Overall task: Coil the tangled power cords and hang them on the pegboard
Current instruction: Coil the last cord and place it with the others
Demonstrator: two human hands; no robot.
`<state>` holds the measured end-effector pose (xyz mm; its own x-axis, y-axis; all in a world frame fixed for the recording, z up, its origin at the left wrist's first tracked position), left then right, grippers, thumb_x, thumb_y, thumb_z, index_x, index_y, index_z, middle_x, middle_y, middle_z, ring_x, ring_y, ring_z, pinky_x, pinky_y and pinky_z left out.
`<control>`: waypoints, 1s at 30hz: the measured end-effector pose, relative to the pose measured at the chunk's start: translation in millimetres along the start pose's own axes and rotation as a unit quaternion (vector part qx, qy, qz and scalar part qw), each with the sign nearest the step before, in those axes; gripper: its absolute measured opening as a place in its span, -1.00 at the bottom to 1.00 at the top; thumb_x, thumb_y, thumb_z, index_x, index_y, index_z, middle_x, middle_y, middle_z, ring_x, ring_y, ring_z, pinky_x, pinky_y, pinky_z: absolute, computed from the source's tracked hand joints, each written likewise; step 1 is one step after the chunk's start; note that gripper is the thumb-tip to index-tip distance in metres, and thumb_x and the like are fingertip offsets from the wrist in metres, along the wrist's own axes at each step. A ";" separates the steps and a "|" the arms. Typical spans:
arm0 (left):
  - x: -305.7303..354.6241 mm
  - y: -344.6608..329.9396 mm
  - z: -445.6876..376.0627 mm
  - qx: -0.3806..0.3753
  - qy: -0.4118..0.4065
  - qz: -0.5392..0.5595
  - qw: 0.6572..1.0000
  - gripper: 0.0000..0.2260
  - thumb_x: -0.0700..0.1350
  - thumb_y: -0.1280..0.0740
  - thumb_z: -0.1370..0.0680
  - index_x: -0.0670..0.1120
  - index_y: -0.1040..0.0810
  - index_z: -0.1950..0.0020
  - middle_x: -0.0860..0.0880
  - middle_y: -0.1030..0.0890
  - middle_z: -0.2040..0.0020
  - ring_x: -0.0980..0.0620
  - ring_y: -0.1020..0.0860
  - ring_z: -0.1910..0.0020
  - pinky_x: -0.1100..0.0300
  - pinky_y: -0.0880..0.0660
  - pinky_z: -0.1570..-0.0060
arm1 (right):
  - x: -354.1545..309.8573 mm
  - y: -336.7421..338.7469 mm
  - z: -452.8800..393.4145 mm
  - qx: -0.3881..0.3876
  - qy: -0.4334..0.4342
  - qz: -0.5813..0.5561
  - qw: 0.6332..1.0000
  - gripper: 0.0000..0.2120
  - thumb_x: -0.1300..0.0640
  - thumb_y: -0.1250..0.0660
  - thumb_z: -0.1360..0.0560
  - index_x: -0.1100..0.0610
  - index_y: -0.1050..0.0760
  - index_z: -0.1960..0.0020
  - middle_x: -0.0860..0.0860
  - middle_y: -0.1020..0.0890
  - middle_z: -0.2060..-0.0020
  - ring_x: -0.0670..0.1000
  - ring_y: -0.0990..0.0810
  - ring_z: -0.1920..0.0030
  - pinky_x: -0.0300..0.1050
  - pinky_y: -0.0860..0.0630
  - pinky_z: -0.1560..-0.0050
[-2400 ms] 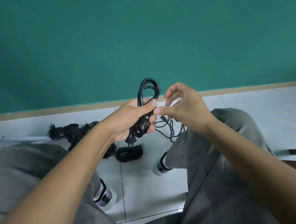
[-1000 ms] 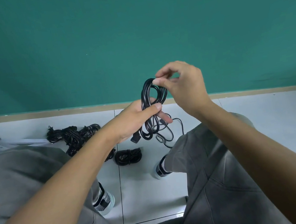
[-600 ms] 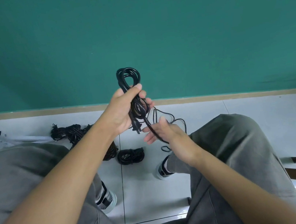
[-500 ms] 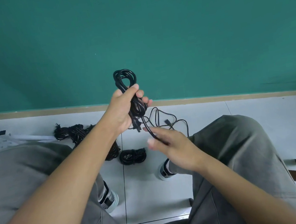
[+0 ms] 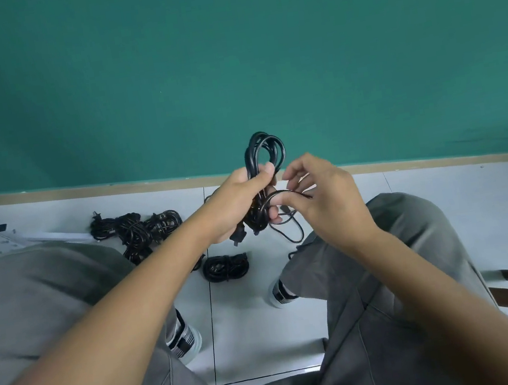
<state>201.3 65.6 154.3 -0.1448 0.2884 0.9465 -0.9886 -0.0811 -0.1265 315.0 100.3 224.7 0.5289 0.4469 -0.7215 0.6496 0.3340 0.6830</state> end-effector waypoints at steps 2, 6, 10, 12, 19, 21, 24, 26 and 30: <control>-1.0 -4.5 2.1 -0.016 0.005 -0.020 1.000 -0.67 0.11 -0.16 -0.72 -0.15 -0.42 -0.01 -0.09 -0.54 0.35 -0.11 -0.58 0.35 0.02 -0.51 0.20 | 12.3 4.4 -5.5 0.022 -0.049 -0.013 0.998 -0.58 -0.04 -0.67 -0.28 0.02 -0.48 0.08 -0.07 -0.62 0.24 -0.07 -0.60 0.22 -0.23 -0.53 0.15; 2.4 -23.0 9.6 -0.082 -0.002 0.026 0.996 -0.68 0.11 -0.25 -0.66 -0.12 -0.47 0.09 -0.08 -0.48 0.33 -0.11 -0.52 0.35 -0.01 -0.53 0.16 | 21.0 4.4 -10.1 0.021 -0.077 -0.041 0.996 -0.56 0.00 -0.69 -0.24 0.14 -0.48 0.16 -0.02 -0.63 0.40 0.01 -0.57 0.36 -0.32 -0.45 0.30; 3.5 -25.5 9.6 -0.113 0.016 0.119 0.986 -0.83 -0.08 -0.35 -0.61 -0.18 -0.51 -0.08 -0.06 -0.42 0.31 -0.04 -0.48 0.36 0.09 -0.58 0.24 | 29.5 -2.0 -6.8 -0.003 -0.090 -0.135 0.987 -0.77 0.21 -0.57 -0.44 0.13 -0.52 0.08 0.02 -0.67 0.21 -0.05 -0.66 0.18 -0.33 -0.55 0.09; 1.7 -22.2 9.0 -0.117 0.027 0.135 0.984 -0.92 -0.16 -0.30 -0.66 -0.18 -0.50 -0.05 -0.05 -0.42 0.30 -0.03 -0.48 0.35 0.09 -0.59 0.22 | 41.6 -5.0 -2.0 -0.027 -0.086 -0.203 0.975 -0.87 0.31 -0.46 -0.54 0.16 -0.56 -0.03 0.02 -0.70 0.09 -0.05 -0.68 0.04 -0.23 -0.57 -0.06; -0.9 -18.9 5.1 -0.113 0.034 0.129 0.985 -0.82 -0.17 -0.25 -0.70 -0.13 -0.41 0.10 -0.05 -0.47 0.29 -0.02 -0.50 0.34 0.11 -0.60 0.17 | 76.9 10.9 13.0 0.022 -0.134 -0.066 0.989 -0.95 0.20 -0.47 -0.55 0.12 -0.64 0.09 -0.03 -0.72 0.23 -0.06 -0.68 0.14 -0.10 -0.61 -0.03; -1.8 -9.6 3.0 -0.087 0.020 0.053 0.995 -0.85 -0.12 -0.26 -0.70 -0.13 -0.45 0.04 -0.08 -0.60 0.24 -0.05 -0.56 0.31 0.14 -0.58 0.22 | 75.2 13.1 13.8 0.045 -0.148 -0.114 0.981 -0.94 0.21 -0.45 -0.57 0.13 -0.64 0.09 0.06 -0.71 0.24 0.09 -0.71 0.15 0.04 -0.66 -0.04; -3.7 -0.5 0.4 -0.063 -0.014 -0.096 0.993 -0.84 -0.02 -0.25 -0.71 -0.09 -0.55 -0.13 -0.07 -0.73 -0.04 -0.05 -0.66 0.22 0.23 -0.52 0.26 | 64.2 21.0 10.1 0.097 -0.164 -0.202 0.961 -0.86 0.24 -0.43 -0.58 0.06 -0.63 0.13 0.05 -0.70 0.21 0.12 -0.73 0.13 0.00 -0.71 0.02; -11.8 1.7 -2.5 -0.052 -0.011 -0.129 0.990 -0.75 0.08 -0.27 -0.70 -0.05 -0.55 -0.26 -0.06 -0.68 -0.21 -0.06 -0.71 0.13 0.12 -0.58 0.21 | 52.6 21.4 2.6 0.103 -0.163 -0.231 0.954 -0.84 0.24 -0.44 -0.58 0.04 -0.63 0.14 0.02 -0.70 0.21 0.10 -0.73 0.12 -0.06 -0.70 0.05; -12.5 2.3 -6.5 -0.044 -0.032 -0.176 0.983 -0.55 0.30 -0.27 -0.57 0.10 -0.54 -0.36 0.05 -0.65 -0.27 0.04 -0.64 -0.21 -0.17 -0.55 -0.27 | 32.4 14.8 -18.0 0.088 -0.152 -0.268 0.947 -0.83 0.30 -0.42 -0.57 0.10 -0.63 0.15 0.01 -0.67 0.30 -0.03 -0.71 0.24 -0.16 -0.67 0.16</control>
<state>200.6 68.0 140.2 0.2077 0.2225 0.9526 -0.9769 0.0965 0.1904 331.9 134.6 213.5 0.2116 -0.0163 -0.9772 0.9365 0.2895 0.1980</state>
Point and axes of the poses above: each hand's wrist, its own z-axis away from the middle knuckle, its own y-axis out of the back of the hand, x = y × z, the point moved 10 cm from there along -z, towards the middle knuckle
